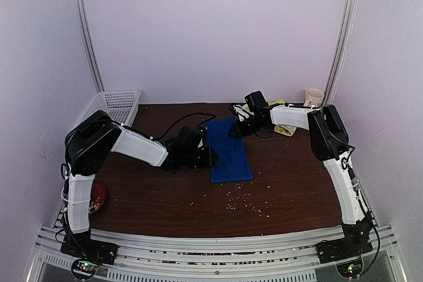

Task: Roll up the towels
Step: Smooth out the towel at the center of the board, then pass from the left arm to the right

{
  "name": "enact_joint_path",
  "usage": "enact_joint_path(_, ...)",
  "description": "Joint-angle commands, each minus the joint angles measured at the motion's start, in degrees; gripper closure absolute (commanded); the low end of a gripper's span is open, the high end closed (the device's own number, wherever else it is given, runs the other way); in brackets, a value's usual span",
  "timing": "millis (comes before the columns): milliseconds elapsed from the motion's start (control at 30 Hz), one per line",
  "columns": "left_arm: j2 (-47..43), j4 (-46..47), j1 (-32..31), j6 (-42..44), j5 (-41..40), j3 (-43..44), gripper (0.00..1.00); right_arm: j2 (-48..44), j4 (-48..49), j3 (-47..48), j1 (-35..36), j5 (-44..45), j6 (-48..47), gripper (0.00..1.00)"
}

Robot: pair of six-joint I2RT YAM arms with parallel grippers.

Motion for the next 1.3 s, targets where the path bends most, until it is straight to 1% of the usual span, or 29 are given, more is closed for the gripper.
enact_joint_path(0, -2.5, -0.2, -0.2, 1.2, -0.3, -1.3, 0.64, 1.8, -3.5, 1.4, -0.4, 2.9, -1.6, 0.63)
enact_joint_path(133, -6.1, 0.4, -0.2, 3.3, -2.3, -3.2, 0.61, -0.7, -5.5, 2.2, -0.4, 0.4, -4.1, 0.59)
enact_joint_path(233, -10.4, -1.9, -0.2, 7.6, -5.7, -2.9, 0.54, -4.6, -6.3, 2.2, -0.4, 0.0, -6.6, 0.55)
enact_joint_path(333, -15.1, -4.9, -0.2, 14.7, -8.3, -2.4, 0.41, -8.9, -8.4, 2.2, -0.4, 0.0, -10.9, 0.5)
enact_joint_path(400, -18.3, -7.4, -0.2, 20.2, -9.9, -2.4, 0.26, -12.5, -10.2, 1.4, -0.4, 0.9, -14.7, 0.47)
enact_joint_path(433, -19.9, -8.7, -0.4, 23.2, -10.7, -2.6, 0.21, -14.6, -11.3, 0.1, -0.4, 1.5, -17.2, 0.45)
enact_joint_path(500, -23.4, -10.0, -0.3, 29.6, -11.5, -3.9, 0.06, -19.2, -12.4, -4.1, -0.4, 2.8, -22.8, 0.41)
enact_joint_path(533, -25.6, -10.1, -0.4, 33.0, -12.1, -5.0, 0.03, -21.8, -12.3, -6.9, -0.4, 3.6, -25.5, 0.38)
enact_joint_path(567, -27.2, -10.2, -0.4, 36.4, -12.4, -6.1, 0.02, -24.6, -11.8, -10.3, -0.4, 4.4, -28.4, 0.36)
enact_joint_path(667, -31.5, -7.6, -0.5, 48.0, -9.5, -10.2, 0.02, -33.7, -7.3, -21.5, -0.5, 6.5, -34.9, 0.28)
enact_joint_path(700, -32.4, -6.5, -0.6, 53.2, -7.8, -11.6, 0.02, -37.6, -4.9, -27.0, -0.5, 7.0, -36.8, 0.21)
enact_joint_path(733, -33.1, -5.3, -0.6, 55.8, -7.1, -12.9, 0.02, -40.4, -2.7, -30.9, -0.6, 7.1, -38.5, 0.07)
enact_joint_path(767, -33.5, -4.5, -0.6, 60.0, -6.7, -13.9, 0.02, -43.1, -0.7, -34.8, -0.6, 6.8, -40.8, 0.01)
enact_joint_path(800, -33.4, -3.6, -0.8, 62.0, -5.9, -14.6, 0.02, -45.6, 1.6, -38.5, -0.6, 7.0, -41.9, 0.0)
enact_joint_path(833, -33.3, -2.3, -0.8, 65.7, -5.1, -15.5, 0.02, -48.1, 4.3, -41.9, -0.5, 7.5, -42.4, 0.0)
enact_joint_path(900, -32.4, -0.7, -0.9, 71.3, -2.6, -16.9, 0.02, -51.9, 8.0, -47.2, -0.6, 7.7, -43.8, 0.0)
enact_joint_path(1000, -29.6, 1.3, -1.8, 79.1, -0.3, -18.3, 0.02, -56.4, 11.1, -53.2, -0.6, 8.7, -46.4, 0.0)
enact_joint_path(1100, -26.7, 2.8, -2.7, 87.4, 1.6, -19.7, 0.03, -59.5, 14.2, -58.2, -0.7, 7.6, -50.4, 0.0)
enact_joint_path(1167, -24.5, 4.1, -3.4, 91.1, 1.8, -20.1, 0.03, -60.9, 17.2, -62.0, -0.7, 5.5, -52.2, 0.0)
enact_joint_path(1267, -21.5, 5.9, -5.1, 94.4, 2.5, -20.2, 0.03, -61.0, 20.7, -64.9, -0.7, 3.6, -53.9, 0.01)
